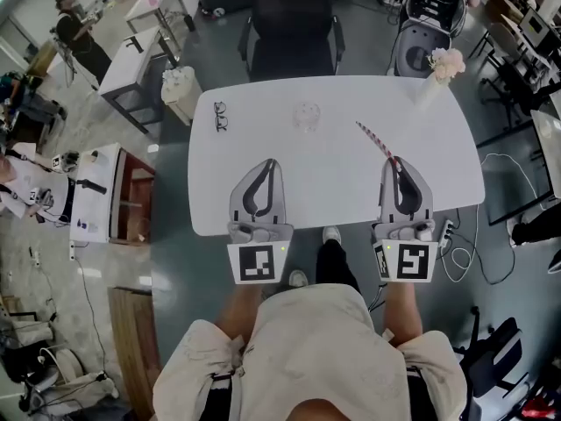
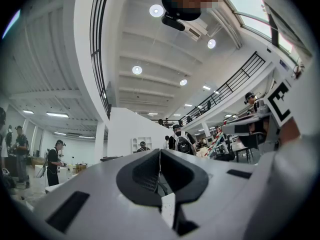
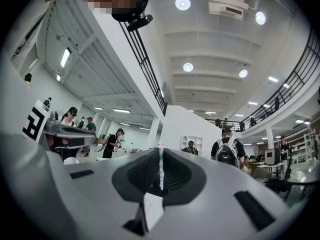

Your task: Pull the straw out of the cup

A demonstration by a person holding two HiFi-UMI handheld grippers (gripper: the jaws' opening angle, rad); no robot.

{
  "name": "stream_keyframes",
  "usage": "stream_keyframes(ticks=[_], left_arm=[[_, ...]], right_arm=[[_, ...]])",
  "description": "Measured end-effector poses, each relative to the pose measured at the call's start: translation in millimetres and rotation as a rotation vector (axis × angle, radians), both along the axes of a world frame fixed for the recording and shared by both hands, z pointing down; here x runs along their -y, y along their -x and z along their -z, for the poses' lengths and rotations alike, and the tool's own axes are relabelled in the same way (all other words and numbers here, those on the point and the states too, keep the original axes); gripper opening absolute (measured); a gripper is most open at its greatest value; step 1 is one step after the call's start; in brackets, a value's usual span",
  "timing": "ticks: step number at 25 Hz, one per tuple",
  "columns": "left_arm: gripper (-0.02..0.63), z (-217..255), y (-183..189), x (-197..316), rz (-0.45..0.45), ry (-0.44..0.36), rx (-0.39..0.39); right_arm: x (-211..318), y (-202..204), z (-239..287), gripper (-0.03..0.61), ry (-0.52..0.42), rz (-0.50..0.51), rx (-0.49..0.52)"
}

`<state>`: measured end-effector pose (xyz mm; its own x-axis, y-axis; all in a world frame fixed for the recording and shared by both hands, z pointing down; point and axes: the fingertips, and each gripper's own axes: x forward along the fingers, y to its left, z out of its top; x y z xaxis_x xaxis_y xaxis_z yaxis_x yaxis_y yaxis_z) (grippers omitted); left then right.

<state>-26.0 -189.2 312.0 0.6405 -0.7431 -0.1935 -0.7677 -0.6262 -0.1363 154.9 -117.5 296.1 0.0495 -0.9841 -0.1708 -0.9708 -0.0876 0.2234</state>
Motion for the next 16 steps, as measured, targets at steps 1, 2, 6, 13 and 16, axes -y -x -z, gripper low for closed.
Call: stream_keyframes(ticks=[1, 2, 6, 13, 16], left_arm=[[0.005, 0.5, 0.3, -0.5, 0.001, -0.001, -0.001], [0.006, 0.5, 0.6, -0.9, 0.002, 0.0, -0.001], [0.005, -1.2, 2.6, -2.8, 0.008, 0.01, -0.001], [0.006, -2.0, 6.1, -7.3, 0.013, 0.013, -0.004], [0.006, -1.1, 7.4, -8.4, 0.013, 0.014, 0.0]], right_arm=[[-0.1, -0.3, 0.1, 0.023, -0.001, 0.0, 0.001], [-0.1, -0.7, 0.1, 0.023, -0.001, 0.0, 0.002], [-0.8, -0.1, -0.1, 0.023, -0.003, 0.004, 0.006], [-3.7, 4.0, 0.2, 0.023, -0.006, 0.011, 0.009], [-5.1, 5.9, 2.7, 0.023, -0.009, 0.012, 0.008]])
